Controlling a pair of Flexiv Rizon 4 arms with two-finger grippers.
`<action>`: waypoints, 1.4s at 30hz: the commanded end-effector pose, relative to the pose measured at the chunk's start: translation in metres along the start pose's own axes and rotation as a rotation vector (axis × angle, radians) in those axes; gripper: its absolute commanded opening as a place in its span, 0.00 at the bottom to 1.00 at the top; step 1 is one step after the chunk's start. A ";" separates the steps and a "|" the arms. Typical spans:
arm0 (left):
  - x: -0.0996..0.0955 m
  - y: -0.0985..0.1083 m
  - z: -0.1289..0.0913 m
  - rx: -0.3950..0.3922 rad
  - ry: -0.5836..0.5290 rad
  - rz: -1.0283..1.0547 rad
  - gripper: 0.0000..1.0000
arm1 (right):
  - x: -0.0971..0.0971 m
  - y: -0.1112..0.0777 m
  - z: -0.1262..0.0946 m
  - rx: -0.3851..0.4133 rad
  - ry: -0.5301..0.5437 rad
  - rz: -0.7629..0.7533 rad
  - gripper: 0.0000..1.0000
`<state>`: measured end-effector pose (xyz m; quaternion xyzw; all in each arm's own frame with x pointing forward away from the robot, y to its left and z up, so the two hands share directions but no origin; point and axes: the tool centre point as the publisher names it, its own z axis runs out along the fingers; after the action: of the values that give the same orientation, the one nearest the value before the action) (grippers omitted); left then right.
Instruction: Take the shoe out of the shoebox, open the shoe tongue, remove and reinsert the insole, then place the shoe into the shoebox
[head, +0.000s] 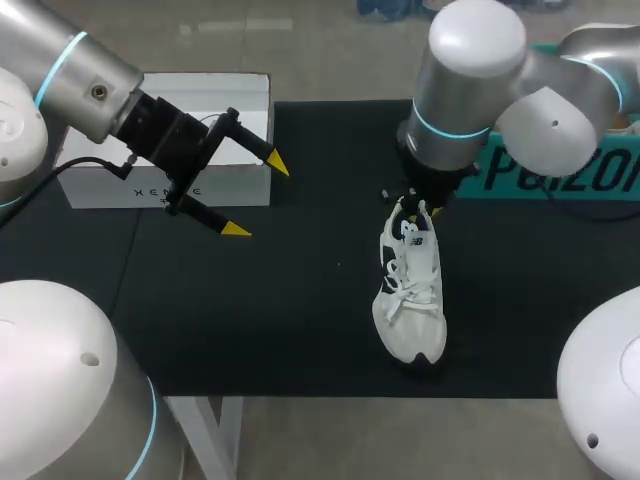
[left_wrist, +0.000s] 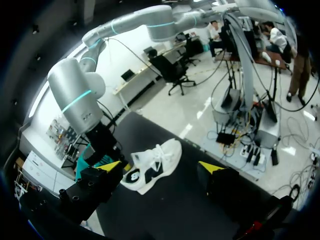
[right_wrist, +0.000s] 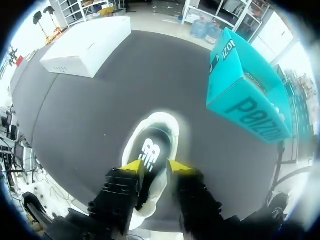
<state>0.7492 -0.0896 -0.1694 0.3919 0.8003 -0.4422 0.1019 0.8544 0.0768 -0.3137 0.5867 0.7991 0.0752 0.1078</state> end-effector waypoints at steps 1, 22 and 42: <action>0.000 0.000 0.000 -0.002 0.003 0.000 1.00 | 0.000 0.002 0.019 0.005 -0.064 0.014 0.00; 0.000 0.000 0.000 -0.002 0.003 0.000 1.00 | 0.018 -0.027 0.086 0.083 0.002 0.035 0.00; 0.000 0.000 0.000 -0.002 0.003 0.000 1.00 | 0.012 -0.017 0.067 0.112 -0.004 0.004 0.00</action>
<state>0.7492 -0.0895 -0.1693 0.3919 0.8003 -0.4422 0.1019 0.8494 0.0809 -0.3799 0.5946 0.7989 0.0374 0.0824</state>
